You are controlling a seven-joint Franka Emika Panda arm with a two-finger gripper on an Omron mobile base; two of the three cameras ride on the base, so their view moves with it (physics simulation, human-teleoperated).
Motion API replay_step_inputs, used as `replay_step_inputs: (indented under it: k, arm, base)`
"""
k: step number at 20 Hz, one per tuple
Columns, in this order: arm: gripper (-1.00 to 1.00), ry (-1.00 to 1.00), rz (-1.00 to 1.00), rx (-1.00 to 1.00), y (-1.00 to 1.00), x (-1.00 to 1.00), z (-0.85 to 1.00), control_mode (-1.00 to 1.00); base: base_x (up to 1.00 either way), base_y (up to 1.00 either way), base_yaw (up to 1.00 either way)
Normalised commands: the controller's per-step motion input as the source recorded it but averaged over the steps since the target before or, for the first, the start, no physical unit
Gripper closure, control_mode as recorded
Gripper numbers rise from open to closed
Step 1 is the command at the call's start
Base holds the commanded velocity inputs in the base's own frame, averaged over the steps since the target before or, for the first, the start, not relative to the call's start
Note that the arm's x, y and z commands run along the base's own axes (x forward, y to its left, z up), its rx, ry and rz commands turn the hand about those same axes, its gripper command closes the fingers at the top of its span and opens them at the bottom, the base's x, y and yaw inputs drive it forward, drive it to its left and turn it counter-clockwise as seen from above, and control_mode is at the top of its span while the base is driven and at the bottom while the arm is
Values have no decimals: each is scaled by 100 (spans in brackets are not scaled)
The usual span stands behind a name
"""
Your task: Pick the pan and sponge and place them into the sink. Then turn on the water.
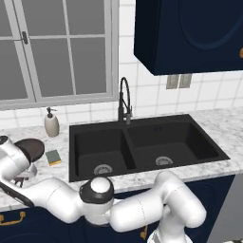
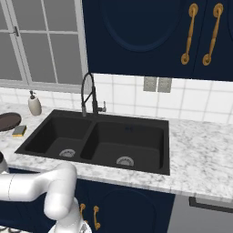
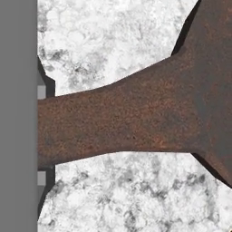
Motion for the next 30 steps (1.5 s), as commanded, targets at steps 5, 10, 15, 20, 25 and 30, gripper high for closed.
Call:
replay_step_inputs:
  k: [5,10,15,20,25,30]
  arm:
    - [100,-18,0,0,3,-2,40,-100]
    - [100,-17,-12,10,-45,-22,60,-100]
    - [100,-7,-29,23,-99,-34,6,-100]
    - [100,-22,-9,17,-100,-39,1,-100]
    - [100,-14,0,6,-100,-27,4,-100]
    - [100,0,0,6,-96,-7,1,-100]
  base:
    - [0,0,0]
    - [0,0,0]
    - [0,0,0]
    - [0,0,0]
    - [0,0,0]
    - [0,0,0]
